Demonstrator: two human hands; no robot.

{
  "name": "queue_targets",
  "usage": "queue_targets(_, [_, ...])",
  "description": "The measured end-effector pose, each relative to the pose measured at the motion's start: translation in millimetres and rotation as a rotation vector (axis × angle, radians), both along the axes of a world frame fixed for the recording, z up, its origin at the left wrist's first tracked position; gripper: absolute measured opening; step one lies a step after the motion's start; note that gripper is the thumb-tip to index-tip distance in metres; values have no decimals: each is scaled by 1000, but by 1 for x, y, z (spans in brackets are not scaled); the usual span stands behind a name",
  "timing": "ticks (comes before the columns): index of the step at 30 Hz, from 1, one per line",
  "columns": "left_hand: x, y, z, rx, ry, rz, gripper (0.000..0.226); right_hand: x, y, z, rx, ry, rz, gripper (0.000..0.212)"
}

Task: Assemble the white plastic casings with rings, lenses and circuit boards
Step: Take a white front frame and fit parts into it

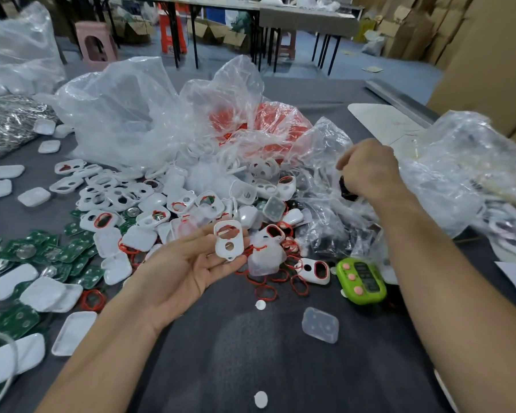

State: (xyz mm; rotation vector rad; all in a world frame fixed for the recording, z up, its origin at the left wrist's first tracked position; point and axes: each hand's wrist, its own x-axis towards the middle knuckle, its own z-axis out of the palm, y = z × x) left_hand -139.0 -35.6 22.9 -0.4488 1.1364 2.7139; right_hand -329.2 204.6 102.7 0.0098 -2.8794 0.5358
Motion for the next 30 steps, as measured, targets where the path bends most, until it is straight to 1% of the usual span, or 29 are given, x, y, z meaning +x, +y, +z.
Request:
queue_targets(2, [0,3,1,18,2,-16,42,-11,3,-8,263,-171,13,20])
queue_targets(3, [0,3,1,22,2,-20,39,-13,2,-13,340,-212,59,23])
queue_targets(7, [-3,1,-1,42,17,-31,38,-15,1,-20,478,-307,234,24])
queue_targets(9, [-4,-1,-2,64,28,-50,38,-12,-3,-17,479,-376,293,20])
queue_targets(10, [-5,-2,-2,76,28,-61,38,-9,-4,-16,474,-377,306,16])
queue_targets(11, [-5,-3,-3,86,28,-70,39,-7,-4,-17,464,-358,307,13])
queue_targets(14, [-4,-4,-4,89,23,-81,45,3,0,-21,382,-257,265,15])
queue_targets(17, [-2,-4,-3,73,25,-87,51,13,4,-10,176,-48,176,24])
queue_targets(18, [-1,-4,-2,70,26,-87,52,15,5,-5,90,-15,168,23])
queue_targets(20, [-1,-3,0,67,25,-83,51,21,6,3,-21,-74,194,24])
queue_targets(23, [1,-1,2,64,26,-76,49,29,7,9,17,-197,264,27])
queue_targets(25, [1,0,2,53,25,-76,48,31,8,7,78,-228,276,27])
queue_targets(28, [1,2,3,29,21,-81,47,28,9,-1,238,-262,291,27])
queue_targets(30, [2,3,3,22,27,-85,46,27,10,-4,281,-283,283,31])
